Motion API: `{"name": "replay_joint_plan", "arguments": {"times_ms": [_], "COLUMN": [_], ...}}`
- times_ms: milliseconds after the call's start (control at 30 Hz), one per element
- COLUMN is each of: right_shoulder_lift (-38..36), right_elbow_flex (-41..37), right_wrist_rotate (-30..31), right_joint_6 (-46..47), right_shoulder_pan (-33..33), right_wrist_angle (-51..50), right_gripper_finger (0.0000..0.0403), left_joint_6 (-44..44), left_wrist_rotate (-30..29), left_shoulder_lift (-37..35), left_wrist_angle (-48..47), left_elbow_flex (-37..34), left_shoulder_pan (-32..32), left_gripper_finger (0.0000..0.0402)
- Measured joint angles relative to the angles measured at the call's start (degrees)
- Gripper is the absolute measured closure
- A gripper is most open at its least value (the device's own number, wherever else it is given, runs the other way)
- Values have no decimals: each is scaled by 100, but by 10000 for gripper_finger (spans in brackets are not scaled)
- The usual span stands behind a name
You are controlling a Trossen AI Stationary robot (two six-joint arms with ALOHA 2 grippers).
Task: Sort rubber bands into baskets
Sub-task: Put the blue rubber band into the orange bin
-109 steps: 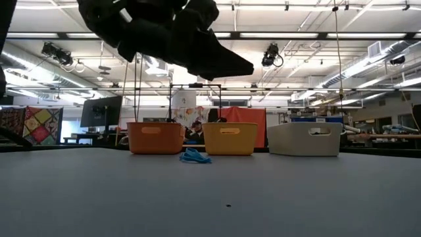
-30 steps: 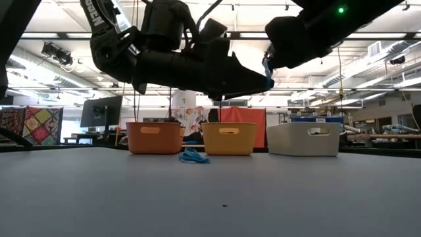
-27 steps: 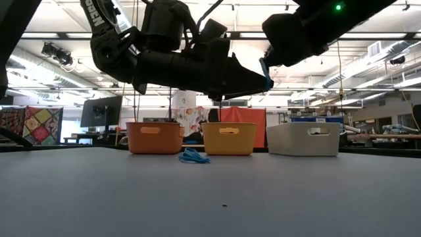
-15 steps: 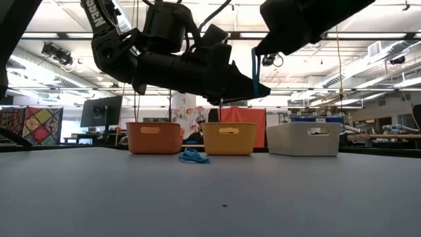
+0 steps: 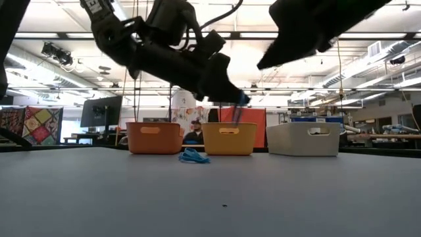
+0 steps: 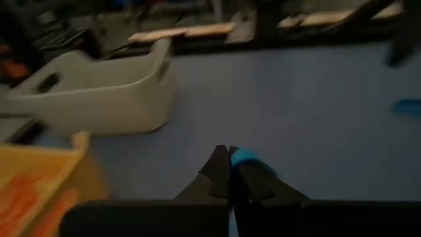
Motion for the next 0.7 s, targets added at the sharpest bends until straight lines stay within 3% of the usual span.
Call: {"name": "replay_joint_plan", "arguments": {"times_ms": [200,333,500,700], "right_shoulder_lift": [4,50,55,57], "right_elbow_flex": [-2,-73,-265,-746], "right_wrist_rotate": [-1189,-1450,-1622,-1937], "right_joint_6": [1576,1835,1861,1829], "right_shoulder_pan": [-143,-240,-425,-565], "right_wrist_angle": [-735,-752,-564,774], "right_gripper_finger": [247,215,200,203], "left_joint_6": [144,270,259,103], "left_wrist_rotate": [-191,-207,-427,-689], "left_shoulder_lift": [-624,-1083,-1820,-2576], "left_wrist_angle": [-1378,-2253,-3201,-4138], "left_elbow_flex": [-1,-2,-2,-2], "left_shoulder_pan": [153,304,618,1136], "left_gripper_finger": [398,396,395,395]}}
